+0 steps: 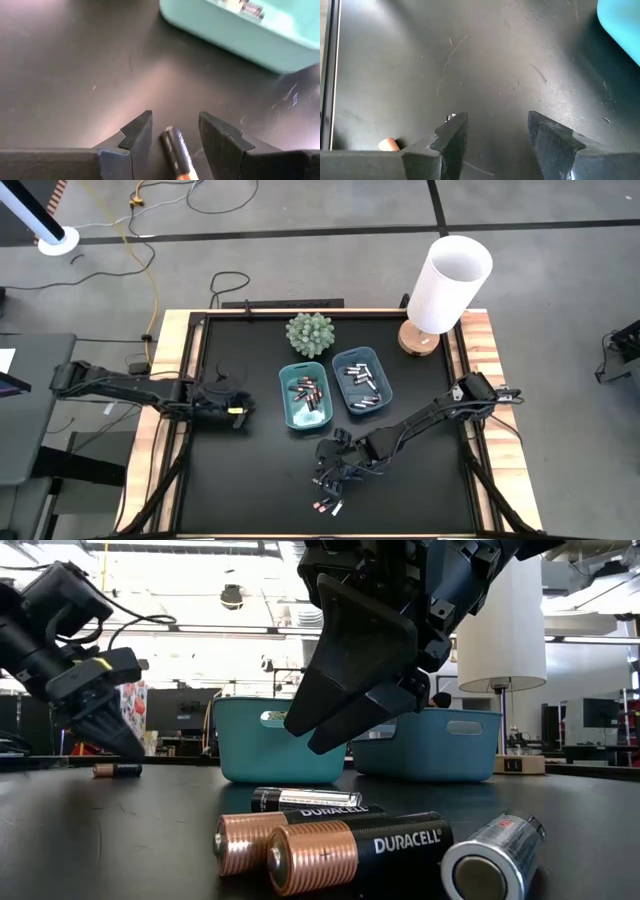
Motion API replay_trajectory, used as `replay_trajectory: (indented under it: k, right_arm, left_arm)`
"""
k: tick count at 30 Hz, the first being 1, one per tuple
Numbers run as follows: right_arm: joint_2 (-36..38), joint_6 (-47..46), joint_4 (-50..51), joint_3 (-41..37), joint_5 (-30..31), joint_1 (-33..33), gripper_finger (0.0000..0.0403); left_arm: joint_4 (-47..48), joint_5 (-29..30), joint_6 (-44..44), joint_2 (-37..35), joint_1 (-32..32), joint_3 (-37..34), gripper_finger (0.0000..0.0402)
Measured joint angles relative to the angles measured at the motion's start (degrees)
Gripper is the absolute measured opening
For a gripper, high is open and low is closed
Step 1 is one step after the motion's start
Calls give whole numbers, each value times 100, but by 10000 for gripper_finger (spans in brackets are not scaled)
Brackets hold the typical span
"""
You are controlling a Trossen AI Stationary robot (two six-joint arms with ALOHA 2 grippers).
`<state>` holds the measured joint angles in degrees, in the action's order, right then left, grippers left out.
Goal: Sort batteries
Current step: Put the black battery into the green bin
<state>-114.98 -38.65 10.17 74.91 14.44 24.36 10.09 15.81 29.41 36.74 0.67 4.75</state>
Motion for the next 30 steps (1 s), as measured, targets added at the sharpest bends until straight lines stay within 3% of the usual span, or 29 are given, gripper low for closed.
replay_trajectory:
  k: [14, 18, 25, 30]
  right_arm:
    - [0, -50, -51, 0, 2, 2, 226]
    - [0, -50, -79, 0, 2, 3, 226]
    - [0, -48, -83, 0, 2, 15, 226]
    - [0, -42, -81, 0, 2, 39, 226]
  left_arm:
    - [-16, -79, 418, 1382, 12, 51, 152]
    - [-74, 10, 424, 1610, 15, 70, 128]
    - [321, 23, 533, 1616, 9, 183, 44]
    - [361, -6, 745, 1616, 7, 200, 44]
